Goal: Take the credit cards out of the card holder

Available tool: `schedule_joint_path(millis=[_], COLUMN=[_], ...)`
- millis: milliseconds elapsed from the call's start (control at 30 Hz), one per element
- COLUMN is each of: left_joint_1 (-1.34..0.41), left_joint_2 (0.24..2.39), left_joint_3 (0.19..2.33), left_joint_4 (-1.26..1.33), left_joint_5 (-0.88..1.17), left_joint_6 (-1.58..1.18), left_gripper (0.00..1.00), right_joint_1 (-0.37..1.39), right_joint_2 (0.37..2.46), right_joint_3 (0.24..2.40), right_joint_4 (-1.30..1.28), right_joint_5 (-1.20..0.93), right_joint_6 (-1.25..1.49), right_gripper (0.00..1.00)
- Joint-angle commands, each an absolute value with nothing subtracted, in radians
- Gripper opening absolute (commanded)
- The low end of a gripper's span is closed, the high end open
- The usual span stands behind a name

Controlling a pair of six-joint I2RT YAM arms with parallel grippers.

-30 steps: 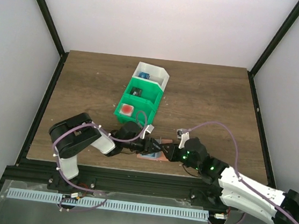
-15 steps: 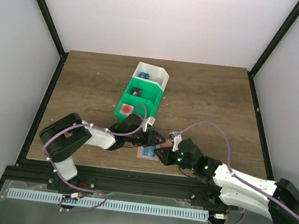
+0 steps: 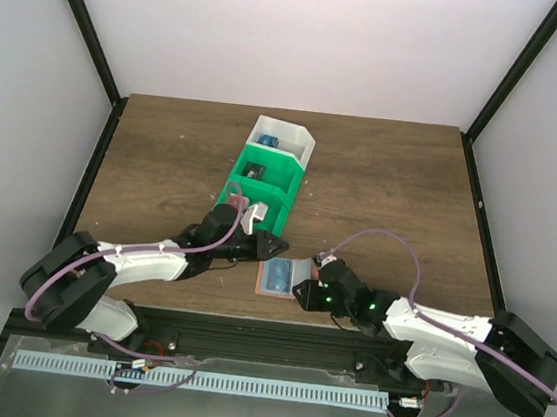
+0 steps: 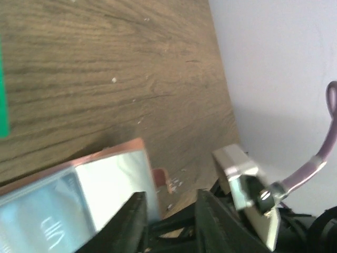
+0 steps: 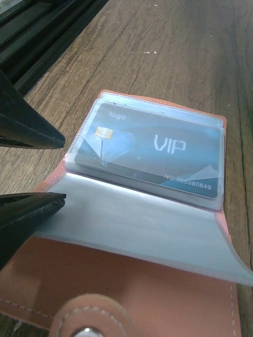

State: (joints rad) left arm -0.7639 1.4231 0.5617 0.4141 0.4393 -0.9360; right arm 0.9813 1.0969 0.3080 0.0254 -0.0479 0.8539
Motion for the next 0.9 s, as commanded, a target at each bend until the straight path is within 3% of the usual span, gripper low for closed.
schedule_joint_path(millis=[0, 167, 367, 867], left_joint_1=[-0.767, -0.776, -0.78, -0.782], left_joint_2=[1.379, 1.358, 1.448, 1.519], left_joint_3=[0.443, 0.345, 0.33, 0.33], left_joint_4=[0.384, 0.414, 0.461, 0.468], left_joint_5=[0.424, 0.396, 0.409, 0.396], left_joint_6=[-0.929, -0.928, -0.908, -0.89], left_gripper=[0.19, 0.0, 0.0, 0.0], right_joint_1=[0.987, 0.959, 0.861, 0.837], right_joint_2=[1.103, 1.138, 1.223, 1.347], right_joint_3=[0.332, 0.351, 0.341, 0.341], right_joint_4=[0.052, 0.12, 0.209, 0.334], right_joint_5=[-0.033, -0.073, -0.171, -0.223], right_joint_6=[0.87, 0.865, 0.867, 0.873], right_gripper=[0.25, 0.25, 0.26, 0.26])
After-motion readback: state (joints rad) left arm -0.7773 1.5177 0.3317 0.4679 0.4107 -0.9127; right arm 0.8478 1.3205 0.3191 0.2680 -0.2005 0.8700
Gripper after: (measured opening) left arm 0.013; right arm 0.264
